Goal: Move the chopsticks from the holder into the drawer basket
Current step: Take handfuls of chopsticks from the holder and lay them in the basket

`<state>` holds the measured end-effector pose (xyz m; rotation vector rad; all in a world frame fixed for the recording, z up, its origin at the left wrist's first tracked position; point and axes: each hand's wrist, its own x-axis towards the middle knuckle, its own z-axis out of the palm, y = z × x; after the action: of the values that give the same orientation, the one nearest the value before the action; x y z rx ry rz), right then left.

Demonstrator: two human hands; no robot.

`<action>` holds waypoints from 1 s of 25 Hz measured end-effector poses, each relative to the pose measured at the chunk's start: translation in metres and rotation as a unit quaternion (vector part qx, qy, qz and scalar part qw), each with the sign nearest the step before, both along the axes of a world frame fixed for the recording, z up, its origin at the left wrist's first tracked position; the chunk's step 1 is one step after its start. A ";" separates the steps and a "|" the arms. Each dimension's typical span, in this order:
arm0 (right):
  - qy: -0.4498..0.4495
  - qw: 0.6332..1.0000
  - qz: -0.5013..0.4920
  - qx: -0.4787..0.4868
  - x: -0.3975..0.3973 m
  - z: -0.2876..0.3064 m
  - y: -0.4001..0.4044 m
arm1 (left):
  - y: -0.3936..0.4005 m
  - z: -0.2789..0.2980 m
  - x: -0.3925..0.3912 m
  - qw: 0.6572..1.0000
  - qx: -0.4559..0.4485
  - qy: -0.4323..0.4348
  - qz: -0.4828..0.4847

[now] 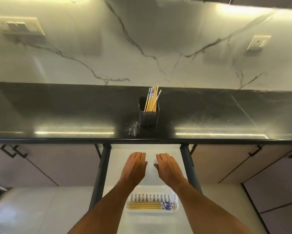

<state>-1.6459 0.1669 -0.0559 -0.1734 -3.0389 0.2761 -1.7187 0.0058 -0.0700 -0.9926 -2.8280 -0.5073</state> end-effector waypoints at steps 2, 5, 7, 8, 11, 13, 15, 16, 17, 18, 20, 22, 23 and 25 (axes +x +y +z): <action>0.012 1.000 -0.008 0.009 -0.020 0.026 0.007 | 0.010 0.027 -0.023 1.000 0.003 0.003 0.003; 0.050 0.998 0.002 0.044 -0.052 0.066 0.020 | 0.027 0.065 -0.061 0.999 0.006 0.039 -0.010; 0.079 0.995 0.009 0.054 -0.076 0.090 0.030 | 0.040 0.088 -0.086 0.998 0.028 0.058 -0.008; 0.092 0.994 0.011 0.056 -0.089 0.100 0.035 | 0.048 0.099 -0.098 0.997 0.035 0.068 -0.005; 0.122 0.990 0.023 0.066 -0.126 0.124 0.051 | 0.071 0.125 -0.137 0.994 0.043 0.103 -0.009; 0.135 0.986 0.040 0.084 -0.155 0.134 0.065 | 0.087 0.137 -0.165 0.993 0.038 0.112 -0.013; 0.138 0.984 0.058 0.093 -0.187 0.141 0.080 | 0.103 0.142 -0.192 0.993 0.034 0.114 -0.011; 0.138 0.984 0.063 0.091 -0.205 0.142 0.088 | 0.112 0.142 -0.206 0.994 0.033 0.108 -0.006; 0.138 0.984 0.067 0.087 -0.220 0.142 0.094 | 0.119 0.141 -0.218 0.995 0.031 0.099 -0.002; 0.135 0.984 0.070 0.090 -0.230 0.143 0.096 | 0.123 0.141 -0.225 0.995 0.028 0.091 0.004; 0.129 0.984 0.077 0.094 -0.261 0.137 0.109 | 0.139 0.134 -0.249 0.996 0.033 0.086 0.013; 0.126 0.985 0.074 0.086 -0.291 0.132 0.122 | 0.151 0.128 -0.271 0.996 0.039 0.079 0.018; 0.129 0.985 0.073 0.085 -0.304 0.129 0.126 | 0.156 0.125 -0.281 0.996 0.041 0.076 0.022; 0.131 0.985 0.065 0.092 -0.328 0.126 0.132 | 0.163 0.118 -0.297 0.996 0.055 0.069 0.034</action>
<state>-1.9744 0.2986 0.0702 0.0705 -2.7954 0.0221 -2.0155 0.1688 0.0482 -0.8720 -2.6710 -0.5579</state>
